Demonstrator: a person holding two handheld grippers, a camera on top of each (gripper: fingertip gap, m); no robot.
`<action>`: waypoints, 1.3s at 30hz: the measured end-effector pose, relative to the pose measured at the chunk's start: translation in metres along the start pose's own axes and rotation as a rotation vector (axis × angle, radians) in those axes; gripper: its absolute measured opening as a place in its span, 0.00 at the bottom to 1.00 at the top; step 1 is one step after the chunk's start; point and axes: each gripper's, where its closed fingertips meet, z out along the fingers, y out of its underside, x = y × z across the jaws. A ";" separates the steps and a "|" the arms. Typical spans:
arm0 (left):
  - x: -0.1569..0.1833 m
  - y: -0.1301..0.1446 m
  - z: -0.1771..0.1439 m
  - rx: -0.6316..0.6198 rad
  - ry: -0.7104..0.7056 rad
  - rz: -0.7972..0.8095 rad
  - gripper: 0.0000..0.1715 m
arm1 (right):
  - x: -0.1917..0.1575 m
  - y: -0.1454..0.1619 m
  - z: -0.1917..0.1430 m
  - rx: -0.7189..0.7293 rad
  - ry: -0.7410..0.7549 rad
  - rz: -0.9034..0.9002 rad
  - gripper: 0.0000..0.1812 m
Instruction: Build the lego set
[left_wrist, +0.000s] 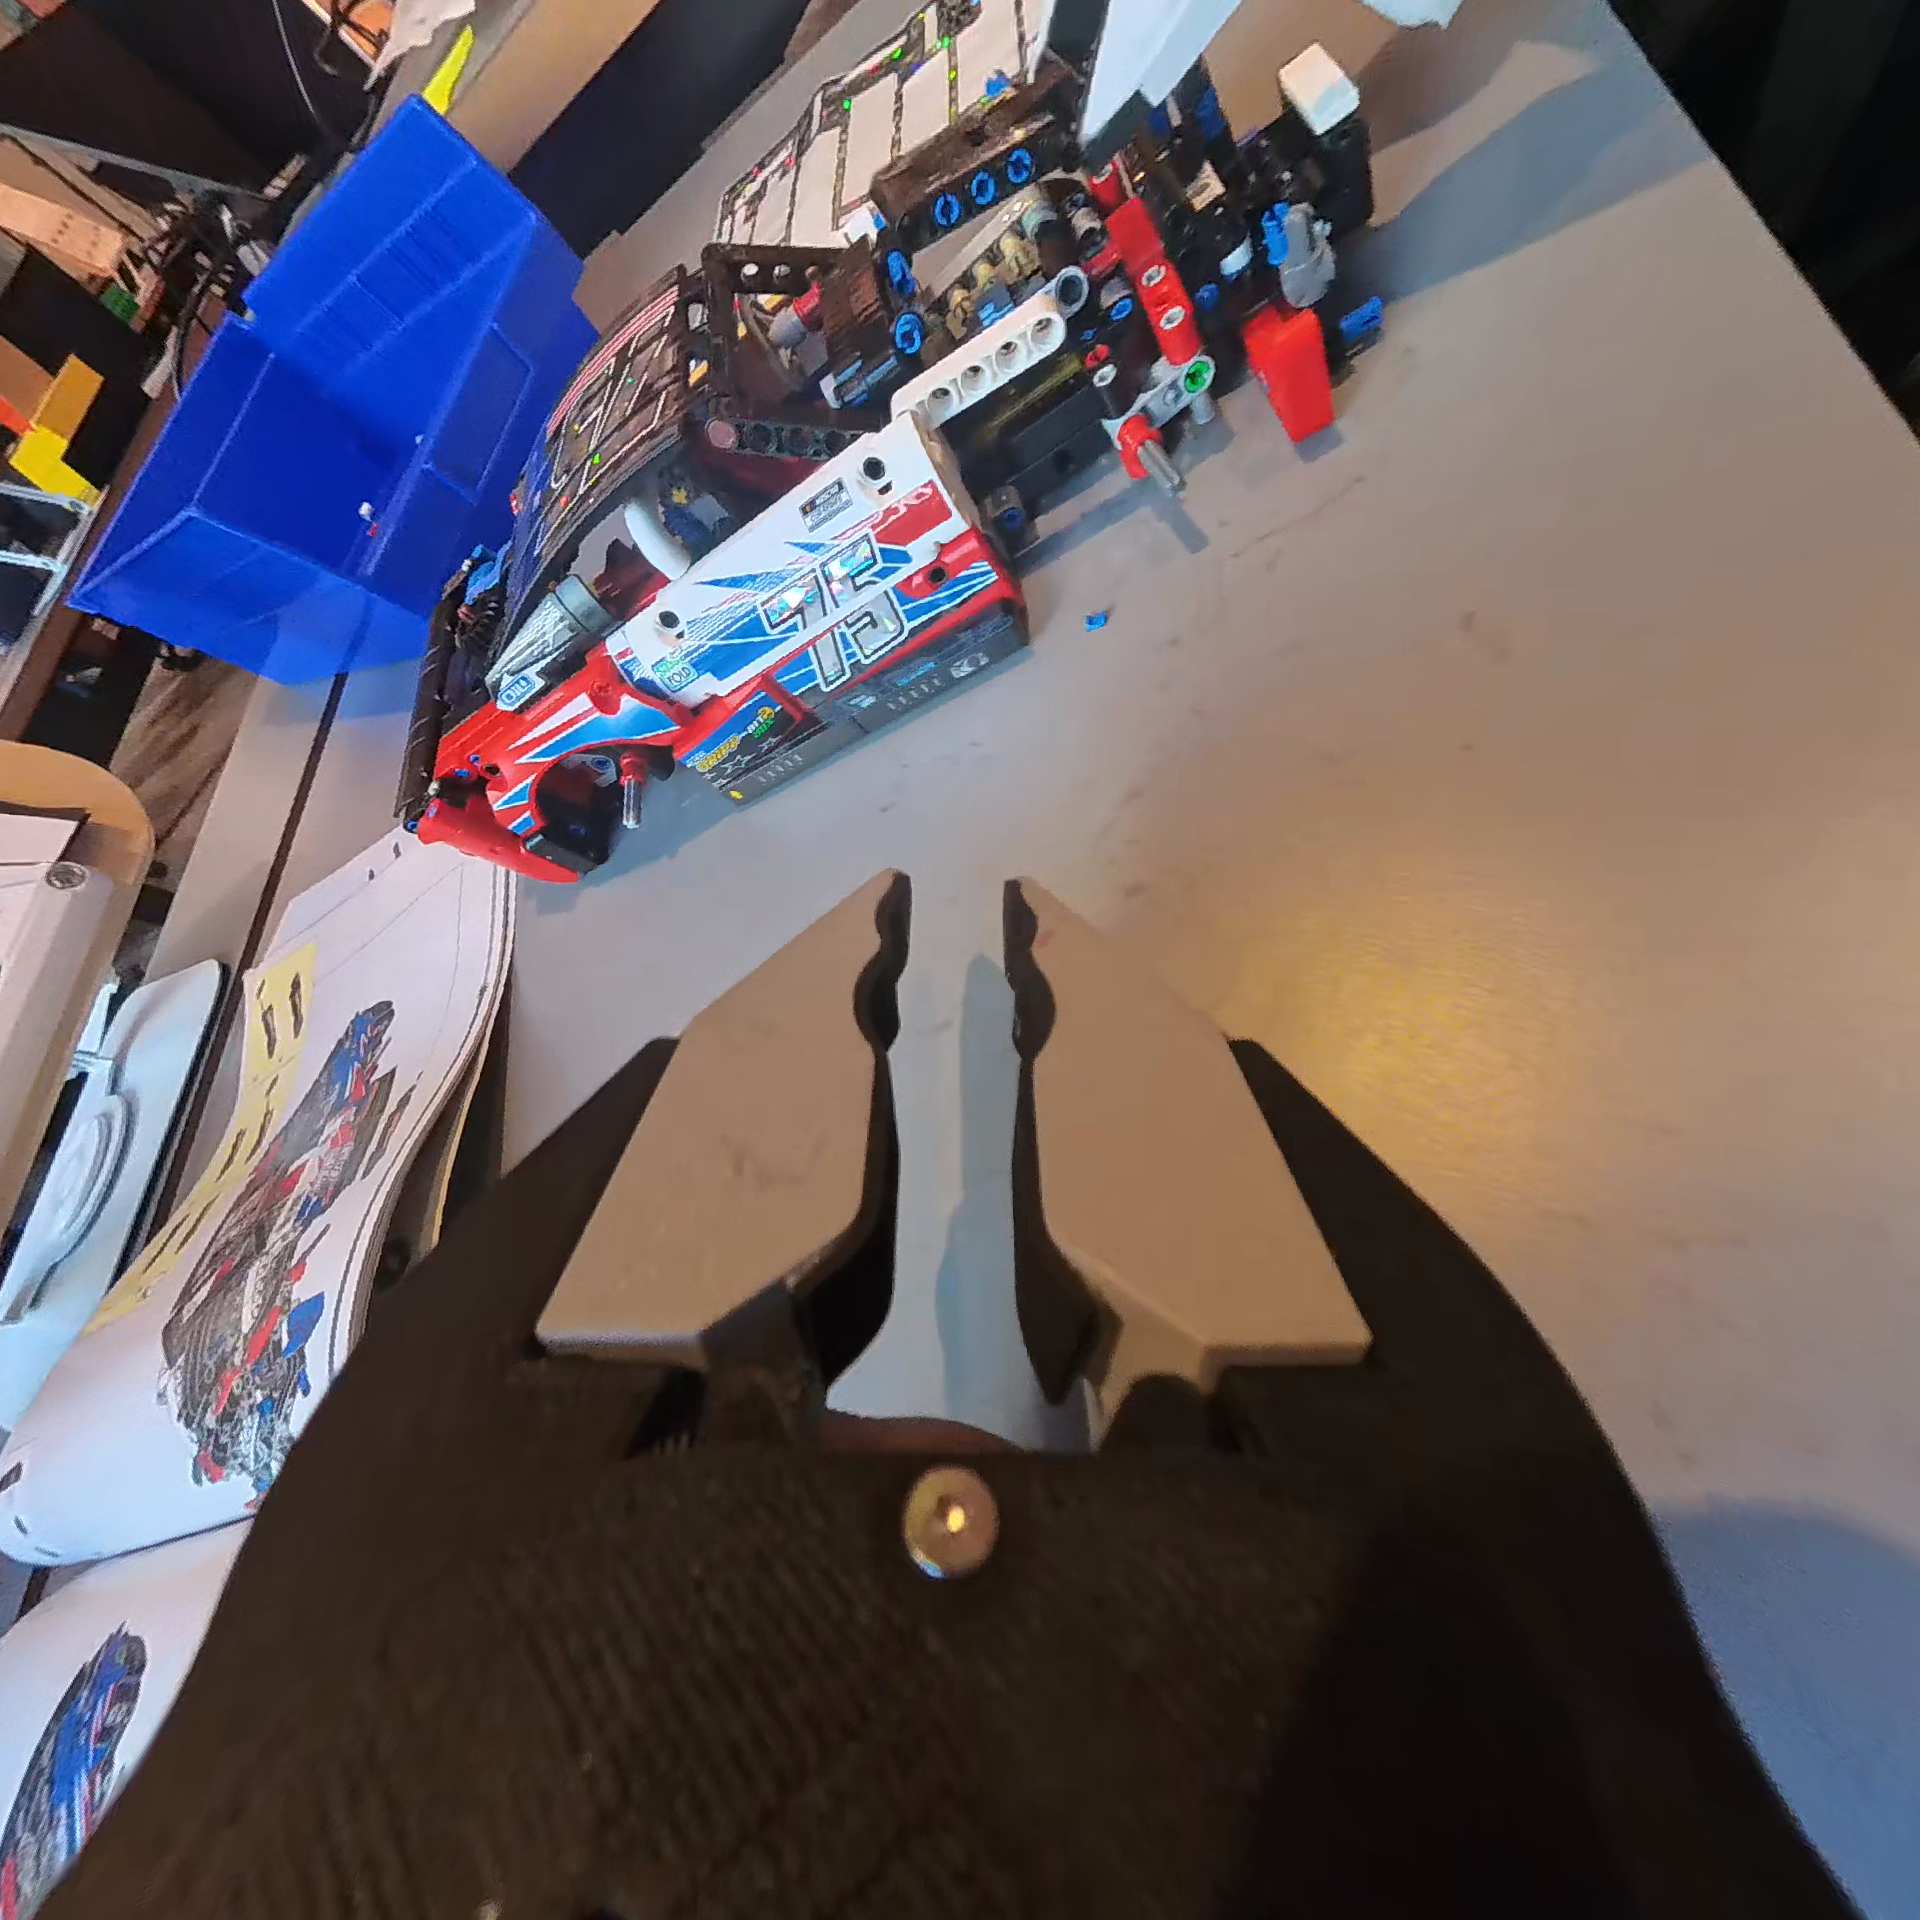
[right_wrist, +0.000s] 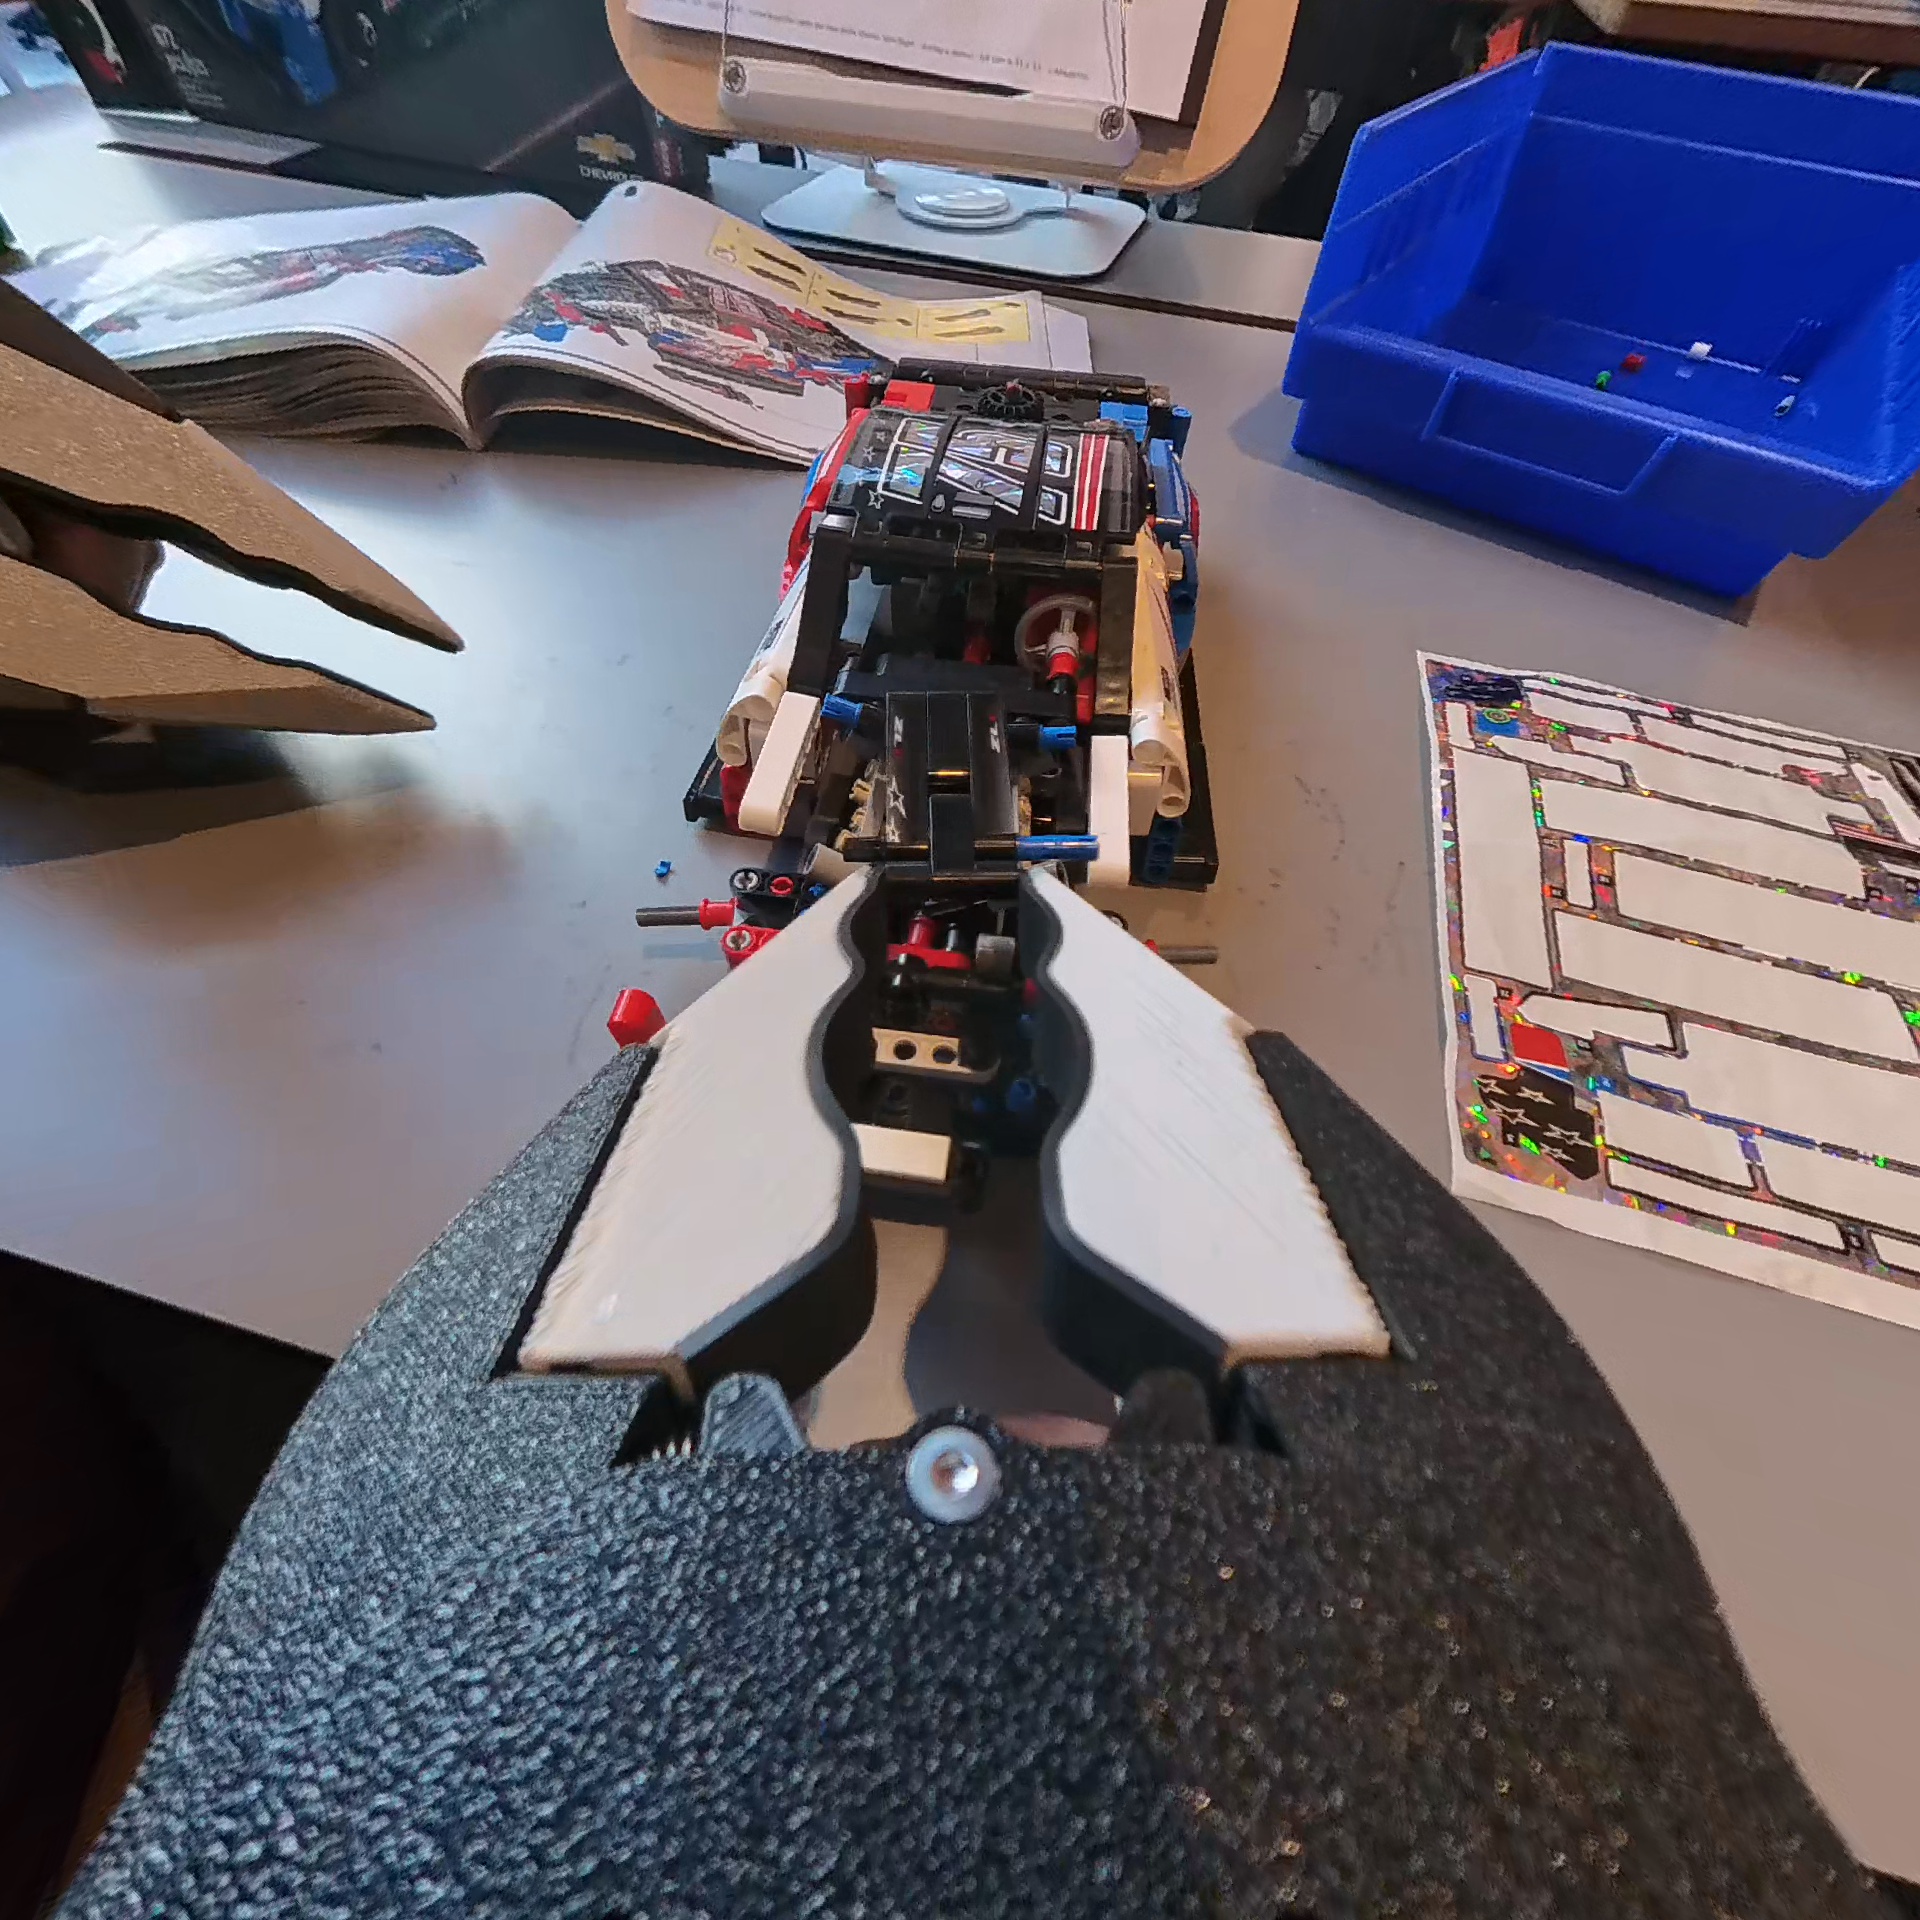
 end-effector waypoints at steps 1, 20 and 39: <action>-0.001 0.001 0.000 -0.004 -0.003 -0.006 0.08 | 0.000 0.000 0.000 0.003 0.002 0.001 0.13; -0.022 0.018 0.003 -0.079 -0.021 -0.185 0.09 | 0.019 -0.014 -0.014 0.078 0.115 -0.005 0.13; -0.014 0.021 0.005 -0.120 -0.056 -0.046 0.10 | 0.018 -0.023 -0.015 0.123 0.132 -0.043 0.13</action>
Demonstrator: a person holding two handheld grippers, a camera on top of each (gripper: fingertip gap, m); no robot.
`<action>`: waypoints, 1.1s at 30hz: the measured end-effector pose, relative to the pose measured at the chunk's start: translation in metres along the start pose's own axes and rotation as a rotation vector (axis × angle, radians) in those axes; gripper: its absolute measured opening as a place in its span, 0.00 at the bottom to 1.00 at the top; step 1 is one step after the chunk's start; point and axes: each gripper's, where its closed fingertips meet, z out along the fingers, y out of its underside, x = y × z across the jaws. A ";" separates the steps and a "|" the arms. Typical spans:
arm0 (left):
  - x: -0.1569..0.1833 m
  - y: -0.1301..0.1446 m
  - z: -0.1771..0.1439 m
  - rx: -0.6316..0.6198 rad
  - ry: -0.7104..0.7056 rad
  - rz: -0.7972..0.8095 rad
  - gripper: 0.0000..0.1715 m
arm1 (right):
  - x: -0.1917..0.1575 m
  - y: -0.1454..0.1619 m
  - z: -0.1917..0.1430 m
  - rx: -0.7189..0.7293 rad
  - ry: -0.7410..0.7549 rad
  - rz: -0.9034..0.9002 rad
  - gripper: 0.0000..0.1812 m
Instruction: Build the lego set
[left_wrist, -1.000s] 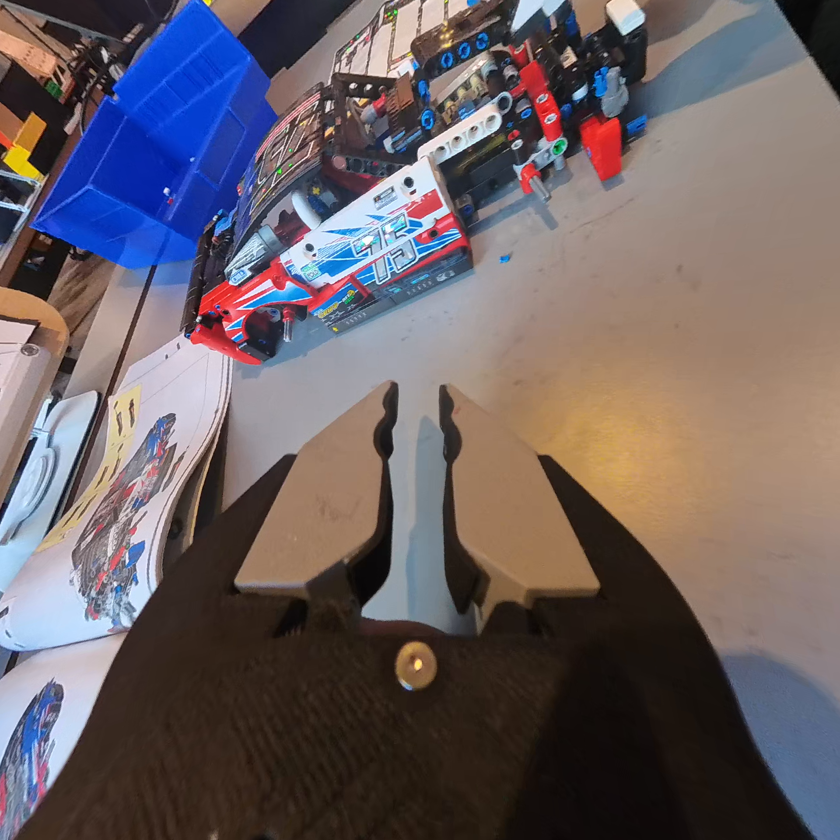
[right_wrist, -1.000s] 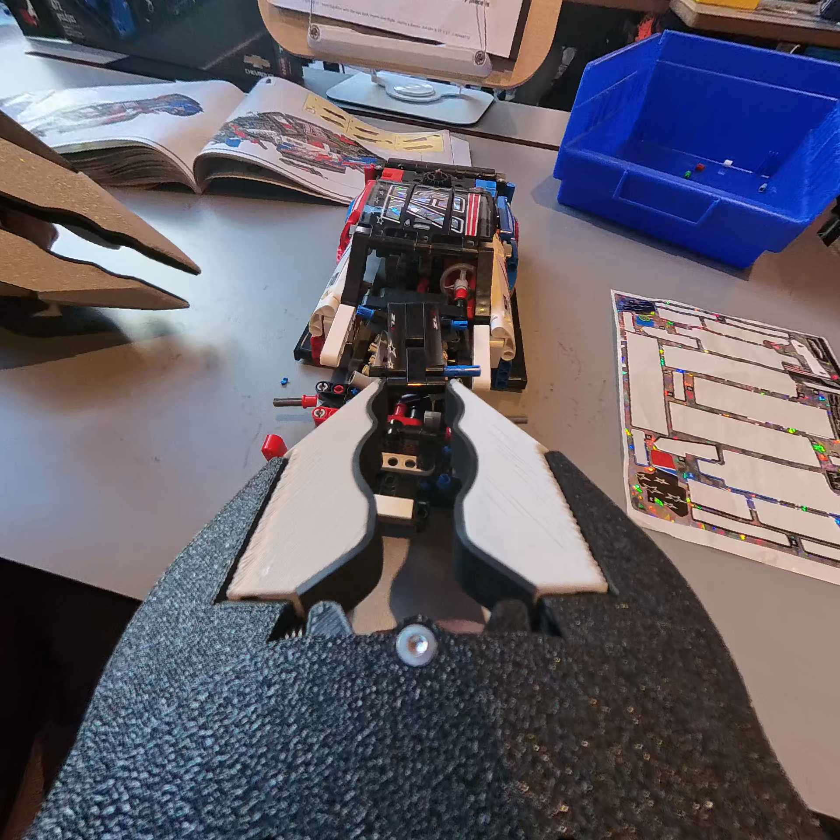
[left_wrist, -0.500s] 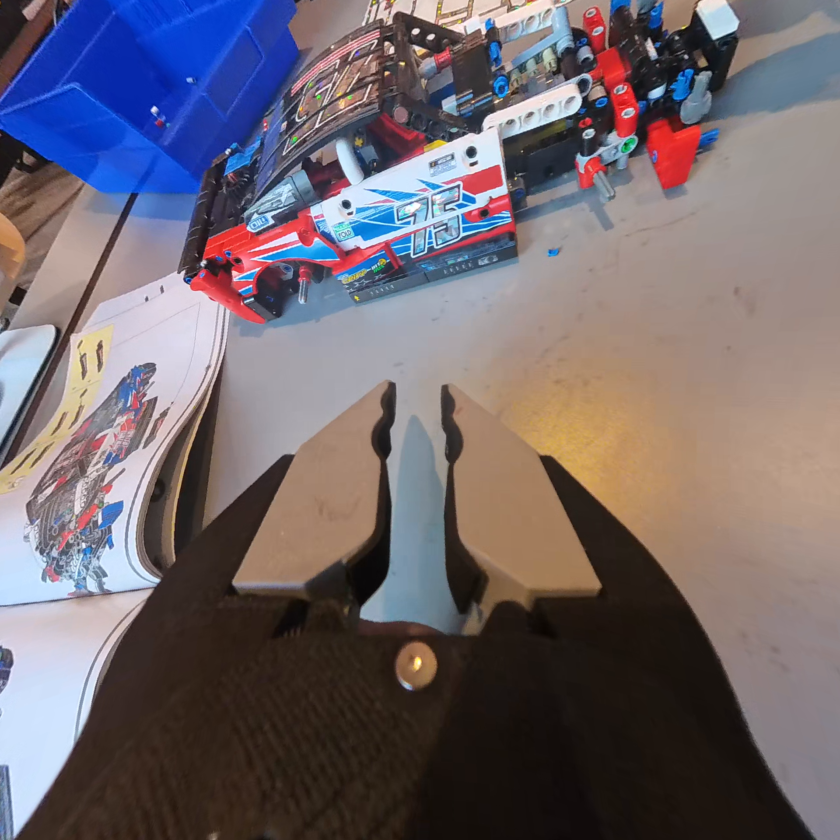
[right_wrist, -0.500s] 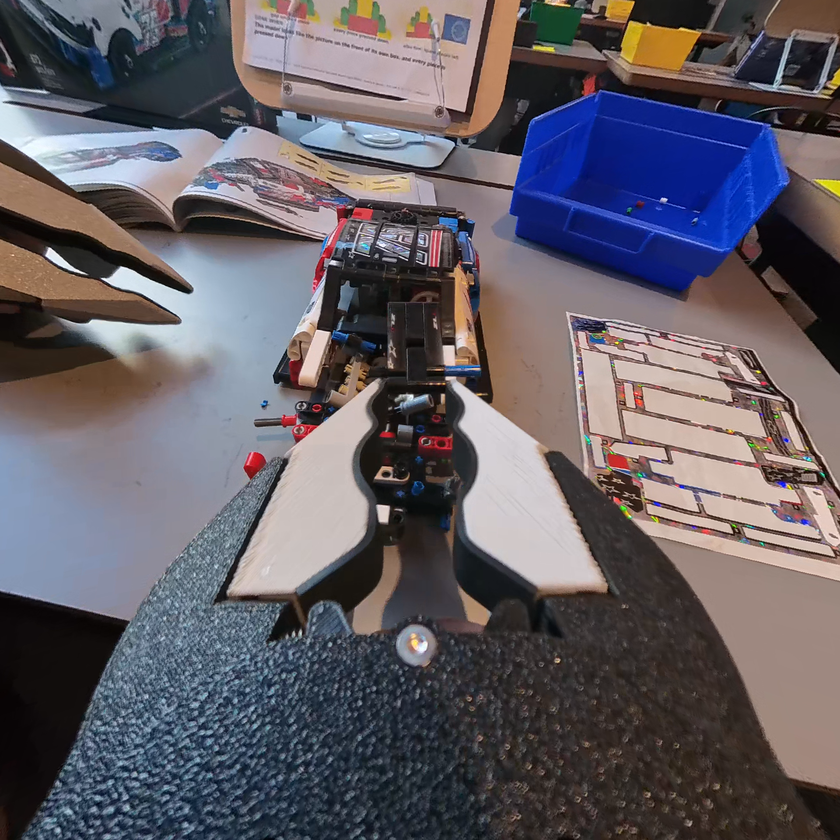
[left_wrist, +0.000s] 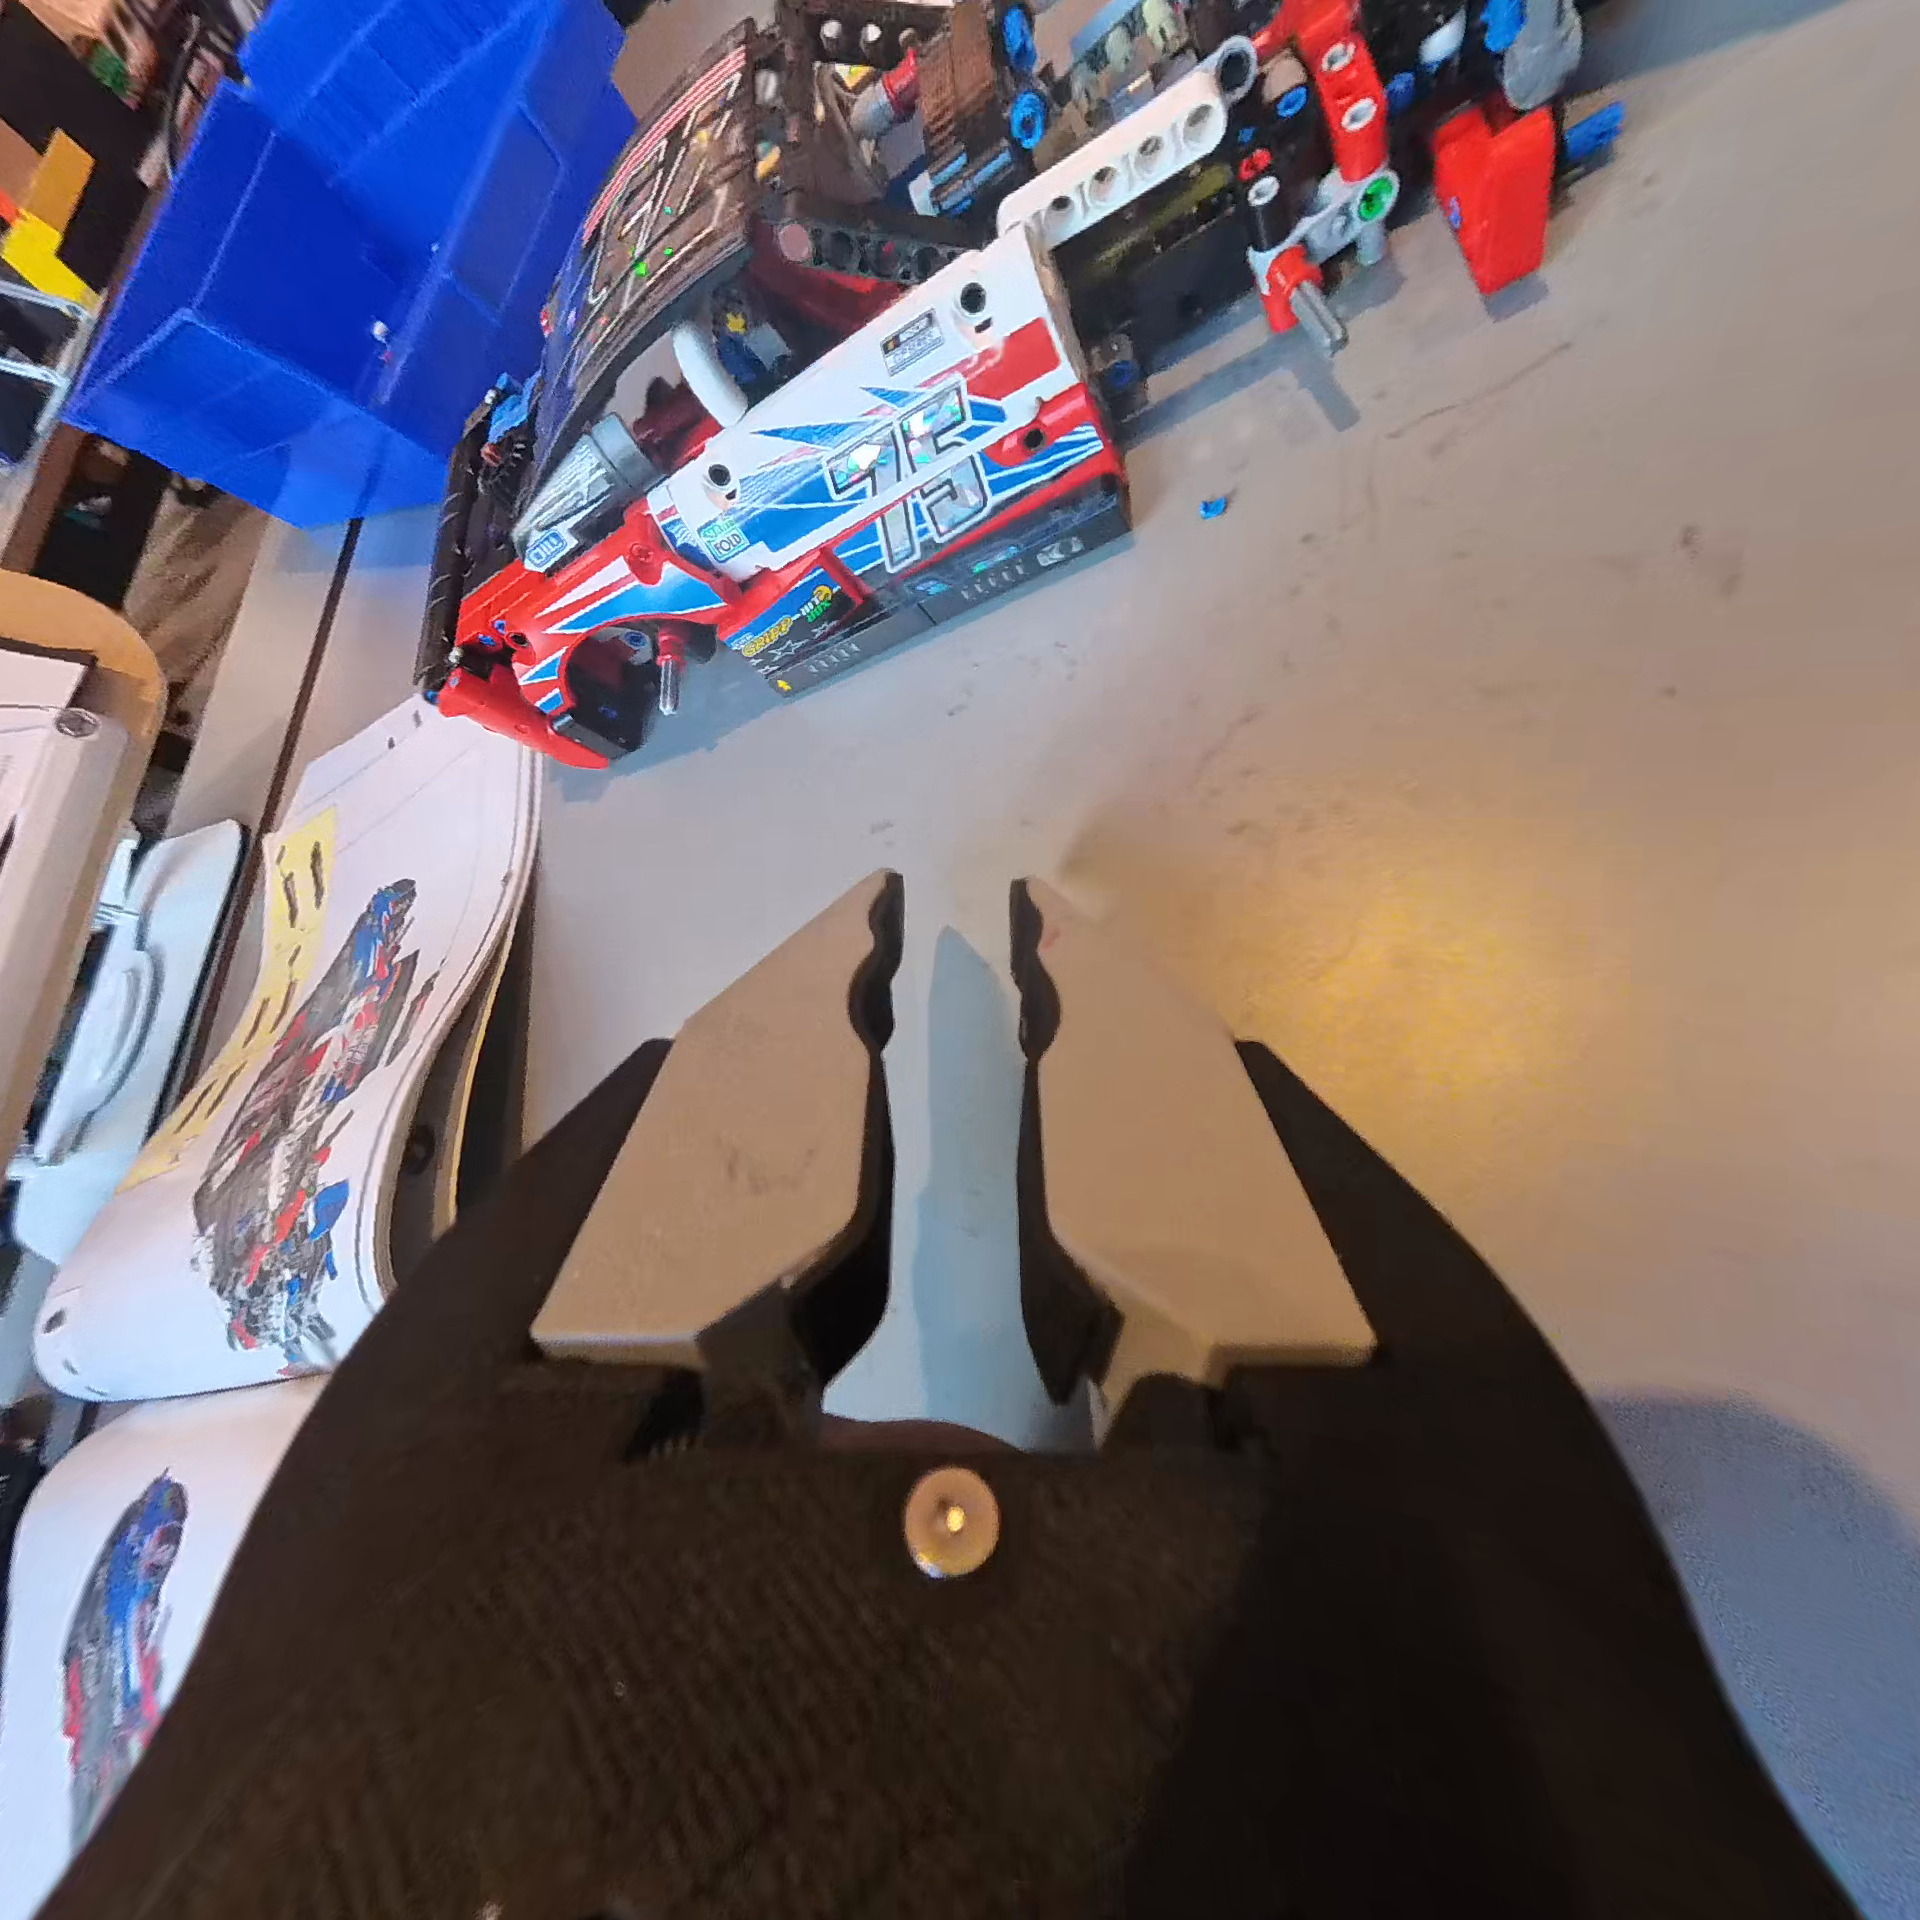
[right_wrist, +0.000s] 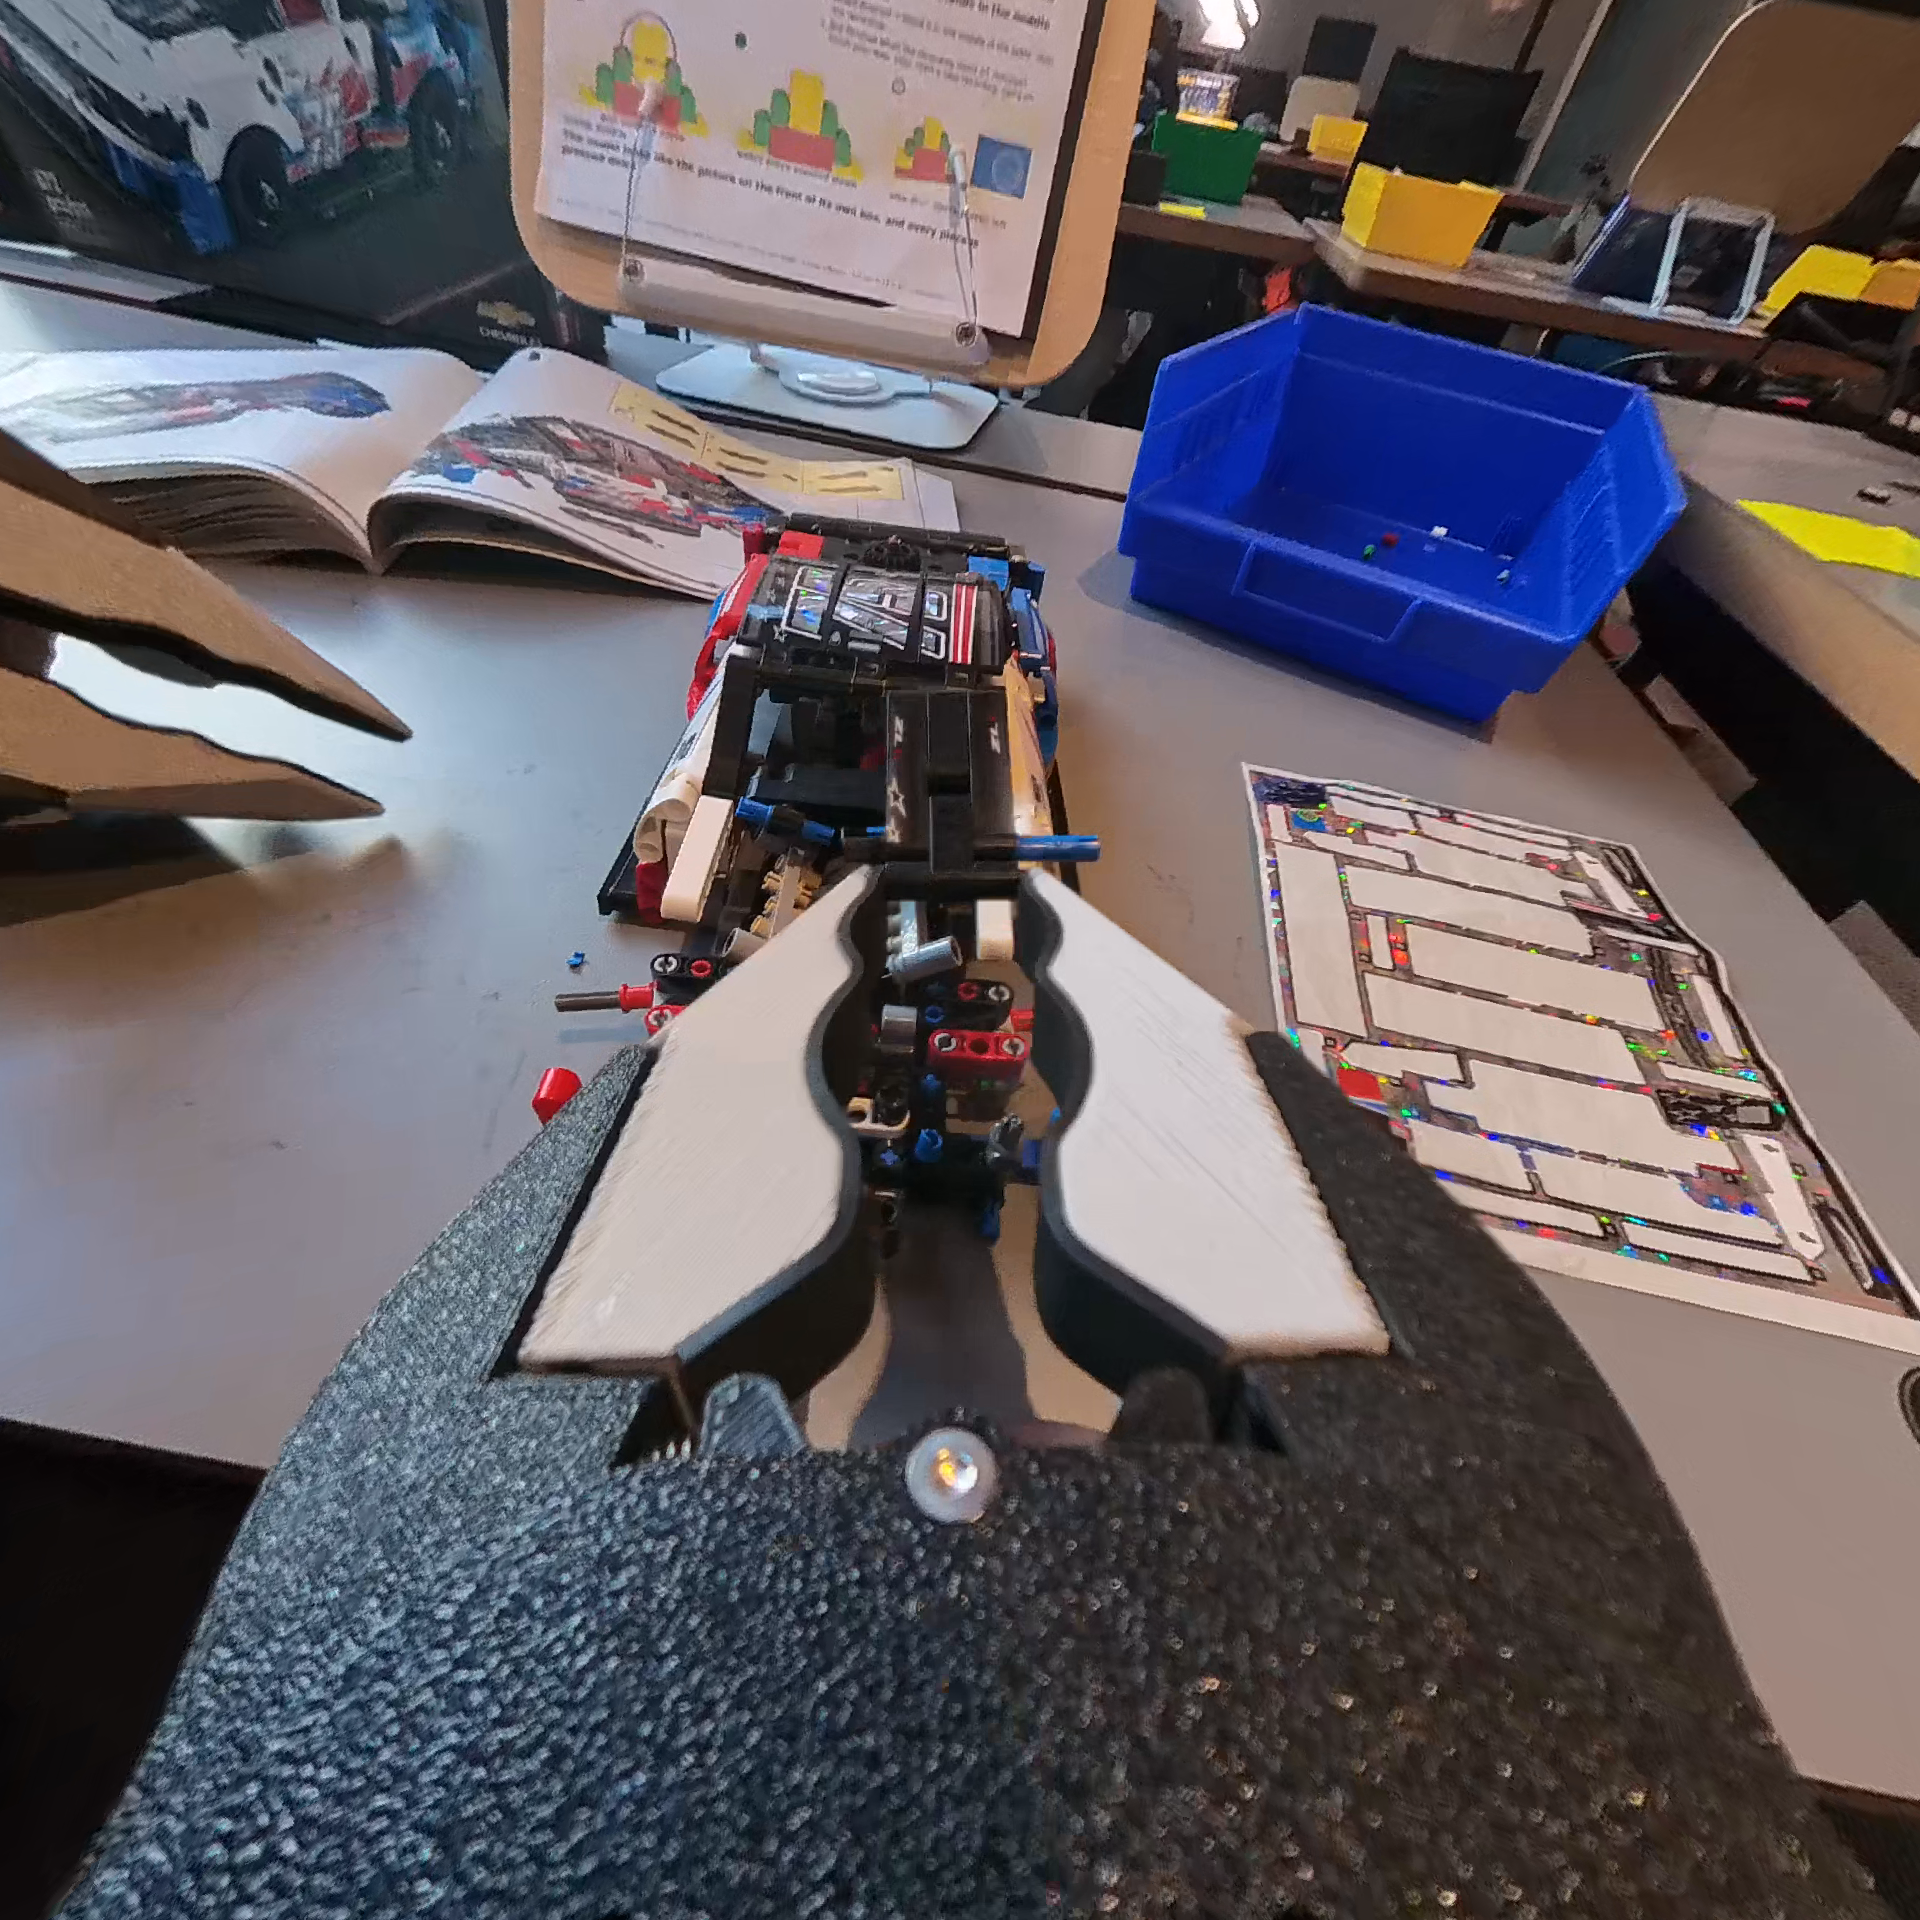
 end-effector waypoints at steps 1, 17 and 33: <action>0.001 0.002 0.000 -0.011 -0.007 0.022 0.10 | 0.001 -0.001 -0.001 0.005 0.007 -0.001 0.13; -0.011 0.034 -0.024 -0.039 -0.141 0.178 0.01 | 0.010 0.009 0.005 -0.058 0.089 -0.037 0.14; -0.010 0.036 -0.024 -0.044 -0.139 0.183 0.00 | 0.013 0.012 0.006 -0.065 0.094 -0.014 0.14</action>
